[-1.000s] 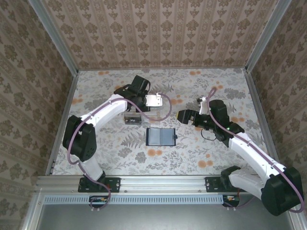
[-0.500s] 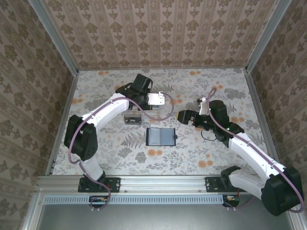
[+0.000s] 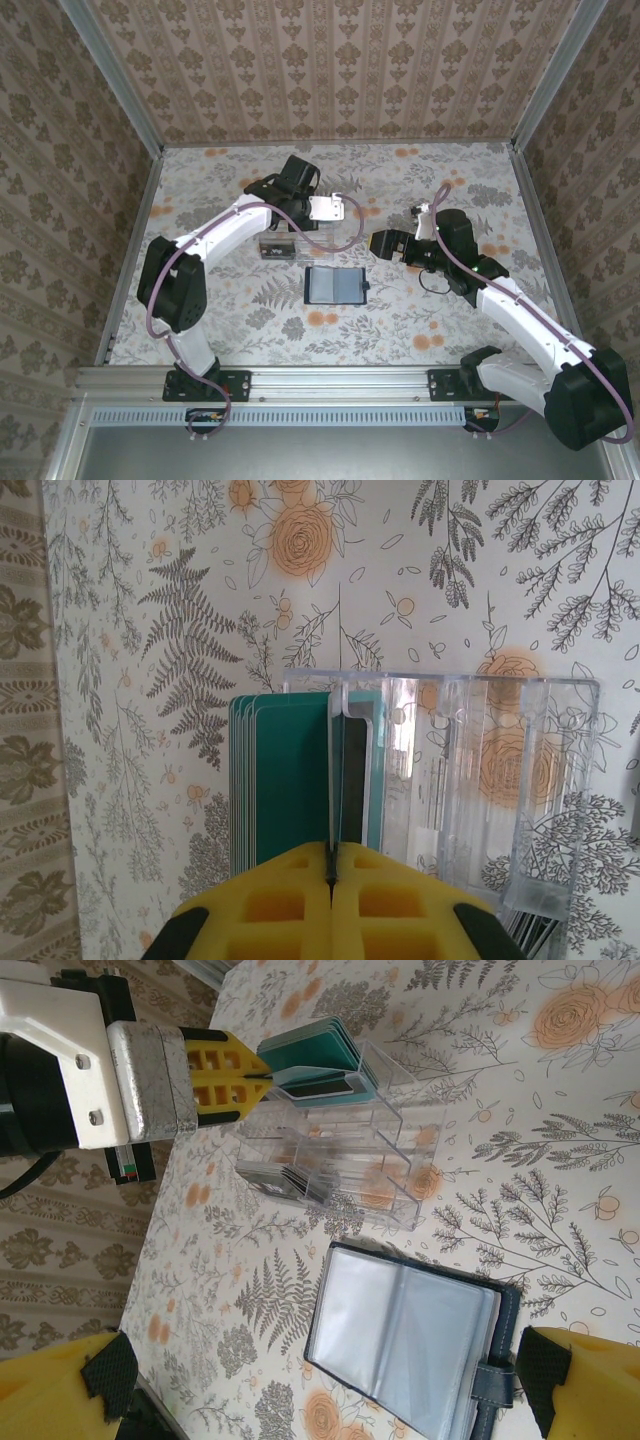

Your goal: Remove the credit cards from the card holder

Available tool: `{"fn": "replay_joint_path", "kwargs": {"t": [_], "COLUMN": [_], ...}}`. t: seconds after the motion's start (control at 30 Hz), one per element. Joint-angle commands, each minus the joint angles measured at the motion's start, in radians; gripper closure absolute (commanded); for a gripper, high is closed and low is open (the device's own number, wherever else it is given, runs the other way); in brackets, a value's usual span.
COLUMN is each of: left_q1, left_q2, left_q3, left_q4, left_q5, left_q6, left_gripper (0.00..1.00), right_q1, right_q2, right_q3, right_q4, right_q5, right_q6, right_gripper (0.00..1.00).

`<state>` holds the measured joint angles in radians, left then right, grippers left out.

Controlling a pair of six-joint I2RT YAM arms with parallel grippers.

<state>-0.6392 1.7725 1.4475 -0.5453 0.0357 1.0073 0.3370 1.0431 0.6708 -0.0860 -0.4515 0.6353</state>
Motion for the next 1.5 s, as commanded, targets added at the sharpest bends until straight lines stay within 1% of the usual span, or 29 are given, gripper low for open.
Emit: {"fn": "replay_joint_path", "kwargs": {"t": [0.0, 0.1, 0.17, 0.33, 0.6, 0.8, 0.9, 1.0, 1.07, 1.17, 1.2, 1.23, 1.27, 1.3, 1.33, 1.37, 1.4, 1.47], "left_q1": [0.006, 0.006, 0.007, 0.012, 0.017, 0.018, 0.028, 0.041, 0.055, 0.079, 0.088, 0.098, 0.11, 0.122, 0.134, 0.145, 0.154, 0.174], "left_q2": [0.03, 0.031, 0.034, 0.039, 0.039, 0.03, 0.002, -0.045, -0.099, -0.2, -0.232, -0.272, -0.316, -0.355, -0.403, -0.45, -0.489, -0.578], "left_q3": [0.018, 0.022, 0.026, 0.037, 0.053, 0.052, 0.052, 0.034, 0.0, -0.071, -0.095, -0.127, -0.162, -0.197, -0.238, -0.279, -0.315, -0.387], "left_q4": [-0.007, 0.003, 0.01, 0.029, 0.049, 0.055, 0.074, 0.118, 0.168, 0.236, 0.252, 0.27, 0.291, 0.308, 0.328, 0.344, 0.352, 0.347], "left_q5": [-0.015, -0.023, -0.036, -0.066, -0.096, -0.092, -0.059, -0.042, -0.021, 0.008, 0.015, 0.02, 0.028, 0.044, 0.05, 0.042, 0.028, -0.024], "left_q6": [-0.001, -0.009, -0.012, -0.023, -0.039, -0.057, -0.117, -0.208, -0.291, -0.428, -0.472, -0.526, -0.584, -0.633, -0.688, -0.741, -0.785, -0.872], "left_gripper": [0.84, 0.83, 0.77, 0.76, 0.71, 0.68, 0.66, 0.65, 0.61, 0.59, 0.57, 0.51, 0.44, 0.35, 0.23, 0.09, 0.0, 0.0], "right_q1": [-0.005, -0.005, -0.005, -0.004, -0.006, -0.006, -0.006, -0.006, -0.005, -0.005, -0.005, -0.005, -0.005, -0.005, -0.005, -0.005, -0.006, -0.006], "right_q2": [0.01, 0.017, 0.023, 0.029, 0.037, 0.04, 0.04, 0.04, 0.037, 0.03, 0.028, 0.025, 0.022, 0.019, 0.014, 0.01, 0.005, -0.001], "right_q3": [0.0, 0.001, 0.001, 0.0, -0.001, -0.002, -0.002, 0.003, 0.01, 0.017, 0.02, 0.024, 0.028, 0.03, 0.032, 0.033, 0.036, 0.045], "right_q4": [0.025, 0.03, 0.035, 0.042, 0.05, 0.049, 0.047, 0.033, 0.013, -0.011, -0.02, -0.031, -0.042, -0.051, -0.059, -0.066, -0.074, -0.097], "right_q5": [-0.004, -0.006, -0.009, -0.013, -0.014, -0.016, -0.016, -0.008, 0.01, 0.038, 0.048, 0.064, 0.083, 0.102, 0.121, 0.144, 0.163, 0.214], "right_q6": [0.014, 0.014, 0.015, 0.018, 0.019, 0.02, 0.017, 0.011, 0.002, -0.014, -0.019, -0.024, -0.029, -0.034, -0.038, -0.041, -0.045, -0.057], "right_gripper": [0.0, 0.0, 0.0, 0.0, 0.0, 0.0, 0.0, 0.0, 0.0, 0.0, 0.0, 0.0, 0.0, 0.0, 0.0, 0.0, 0.0, 0.0]}}
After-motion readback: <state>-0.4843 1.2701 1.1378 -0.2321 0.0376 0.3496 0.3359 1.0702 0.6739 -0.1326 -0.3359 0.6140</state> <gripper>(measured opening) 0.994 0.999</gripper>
